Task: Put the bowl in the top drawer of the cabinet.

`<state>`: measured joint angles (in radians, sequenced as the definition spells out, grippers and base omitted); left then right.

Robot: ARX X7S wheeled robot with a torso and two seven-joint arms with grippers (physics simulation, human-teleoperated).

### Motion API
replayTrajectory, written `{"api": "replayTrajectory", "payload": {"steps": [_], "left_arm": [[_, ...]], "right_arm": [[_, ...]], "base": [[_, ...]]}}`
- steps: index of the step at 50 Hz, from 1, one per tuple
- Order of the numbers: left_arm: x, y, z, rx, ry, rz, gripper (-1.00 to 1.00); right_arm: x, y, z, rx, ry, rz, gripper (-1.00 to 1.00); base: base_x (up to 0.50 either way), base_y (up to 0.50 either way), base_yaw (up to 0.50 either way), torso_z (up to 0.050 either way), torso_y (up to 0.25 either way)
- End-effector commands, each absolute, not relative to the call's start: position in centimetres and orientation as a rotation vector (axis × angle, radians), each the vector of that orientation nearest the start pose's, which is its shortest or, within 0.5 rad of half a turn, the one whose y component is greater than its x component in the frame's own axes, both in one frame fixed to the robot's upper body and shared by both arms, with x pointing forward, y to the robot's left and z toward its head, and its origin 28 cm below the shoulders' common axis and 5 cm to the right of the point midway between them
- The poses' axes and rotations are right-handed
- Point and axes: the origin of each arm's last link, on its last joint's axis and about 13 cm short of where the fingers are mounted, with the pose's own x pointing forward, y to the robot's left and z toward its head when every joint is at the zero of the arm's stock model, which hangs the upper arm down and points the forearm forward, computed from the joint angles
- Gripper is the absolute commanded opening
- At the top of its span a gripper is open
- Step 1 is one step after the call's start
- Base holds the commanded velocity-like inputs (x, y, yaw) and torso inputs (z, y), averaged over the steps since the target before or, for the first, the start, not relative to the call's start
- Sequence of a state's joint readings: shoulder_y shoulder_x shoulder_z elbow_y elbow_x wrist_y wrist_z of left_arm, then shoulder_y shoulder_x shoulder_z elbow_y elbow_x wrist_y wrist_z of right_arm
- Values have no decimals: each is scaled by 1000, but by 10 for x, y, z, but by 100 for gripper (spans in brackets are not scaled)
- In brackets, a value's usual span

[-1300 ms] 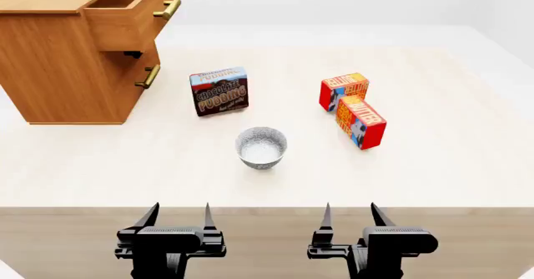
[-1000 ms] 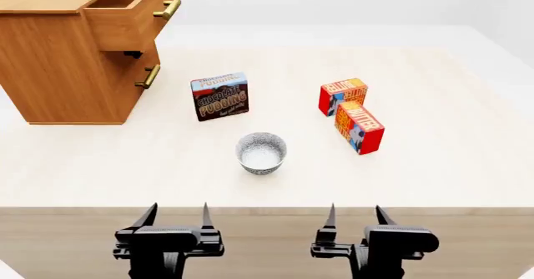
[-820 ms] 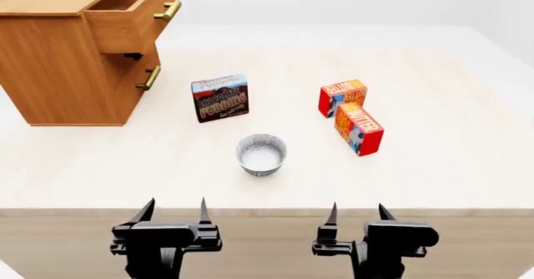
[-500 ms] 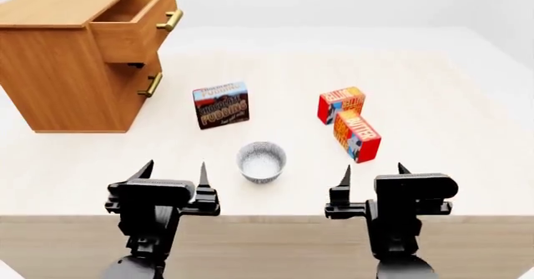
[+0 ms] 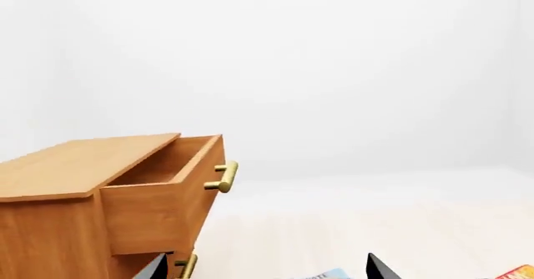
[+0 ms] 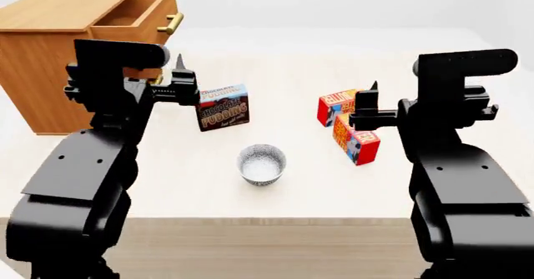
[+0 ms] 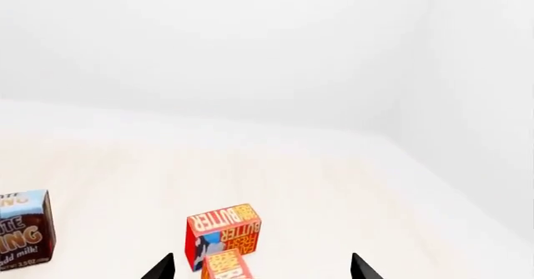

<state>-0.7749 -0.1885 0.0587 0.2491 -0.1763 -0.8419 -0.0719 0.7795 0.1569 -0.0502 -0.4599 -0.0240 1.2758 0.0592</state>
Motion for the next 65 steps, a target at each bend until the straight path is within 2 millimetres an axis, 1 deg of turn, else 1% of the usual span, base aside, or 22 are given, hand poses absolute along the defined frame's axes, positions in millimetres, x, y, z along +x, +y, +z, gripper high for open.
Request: {"api": "replayTrajectory", "payload": {"steps": [1,3,5,9,12,18,23,33,41,50,62,65], "left_arm": [[323,233,283,47,-193,5,100],[322,232,289,36,-193,-19,100],[323,230,292,107,-210,33,100],[323,230,303,137,-219,55,100],[325,232,308,190,-240,97,100],[332,237,314,179,-222,134,100],[333,237,313,173,-167,93,100],[335,232,310,139,-93,41,100],[337,233,312,109,-48,45,100],[341,233,309,99,-16,43,100],[344,231,311,127,8,37,100],[348,232,312,130,26,84,100]], "right_arm": [[285,-123,265,-187,-10,-158,100],[281,-121,268,-212,-32,-149,100],[278,-119,269,-226,-49,-144,100],[275,-118,267,-236,-68,-117,100],[274,-117,265,-250,-72,-110,100],[271,-116,264,-262,-88,-91,100],[273,-116,263,-265,-84,-92,100],[276,-118,260,-259,-60,-101,100],[274,-120,259,-280,-77,-98,100],[274,-119,257,-298,-84,-98,100],[273,-122,254,-311,-103,-99,100],[273,-122,253,-314,-102,-100,100]], "base": [[0,0,0,50,0],[0,0,0,4,0],[0,27,0,0,0],[216,441,0,0,0],[358,440,0,0,0],[430,343,0,0,0],[500,98,0,0,0],[500,0,0,0,0],[500,0,0,0,0],[500,0,0,0,2],[500,0,0,0,2],[500,0,0,0,0]]}}
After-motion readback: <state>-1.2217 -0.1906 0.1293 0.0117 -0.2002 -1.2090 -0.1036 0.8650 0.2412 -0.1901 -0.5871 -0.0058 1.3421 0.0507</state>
